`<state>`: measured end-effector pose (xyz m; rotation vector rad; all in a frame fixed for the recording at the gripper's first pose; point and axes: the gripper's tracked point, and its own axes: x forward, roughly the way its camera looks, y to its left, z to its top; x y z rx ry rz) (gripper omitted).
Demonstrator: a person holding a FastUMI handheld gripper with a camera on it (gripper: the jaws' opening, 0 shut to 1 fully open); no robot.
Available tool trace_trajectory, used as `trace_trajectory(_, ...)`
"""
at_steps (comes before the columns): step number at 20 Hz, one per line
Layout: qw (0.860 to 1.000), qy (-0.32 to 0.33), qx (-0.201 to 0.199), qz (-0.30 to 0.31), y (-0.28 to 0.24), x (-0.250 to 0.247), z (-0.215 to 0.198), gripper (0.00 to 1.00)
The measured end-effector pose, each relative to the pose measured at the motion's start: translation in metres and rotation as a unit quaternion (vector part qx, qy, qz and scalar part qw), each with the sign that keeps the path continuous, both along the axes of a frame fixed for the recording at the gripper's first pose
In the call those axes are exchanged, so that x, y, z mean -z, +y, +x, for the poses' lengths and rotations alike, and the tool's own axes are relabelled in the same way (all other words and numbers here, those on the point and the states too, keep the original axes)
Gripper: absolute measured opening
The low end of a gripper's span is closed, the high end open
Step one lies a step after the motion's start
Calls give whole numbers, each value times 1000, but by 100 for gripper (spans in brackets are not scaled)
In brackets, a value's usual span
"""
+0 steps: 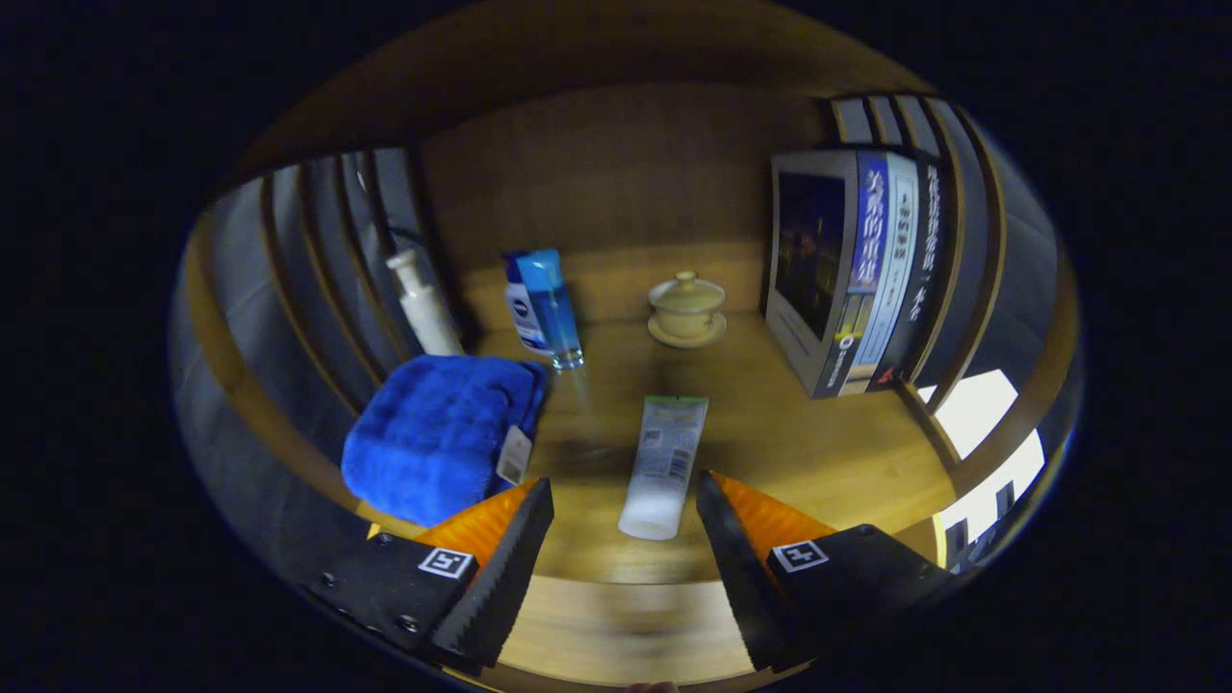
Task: Pull open the drawer, take out the items inside it, and place them on the countertop above the cabinet.
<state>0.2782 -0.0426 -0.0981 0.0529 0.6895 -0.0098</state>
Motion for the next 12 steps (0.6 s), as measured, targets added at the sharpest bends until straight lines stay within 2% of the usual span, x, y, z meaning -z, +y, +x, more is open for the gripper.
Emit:
trace_trajectory(3,999,-40,-25,7,3,-42,-32,97)
trace_trajectory(7,995,-90,-45,-17,-8,-74,-86,97)
trace_trajectory(12,991,-128,-37,-12,0,-96,-152,97)
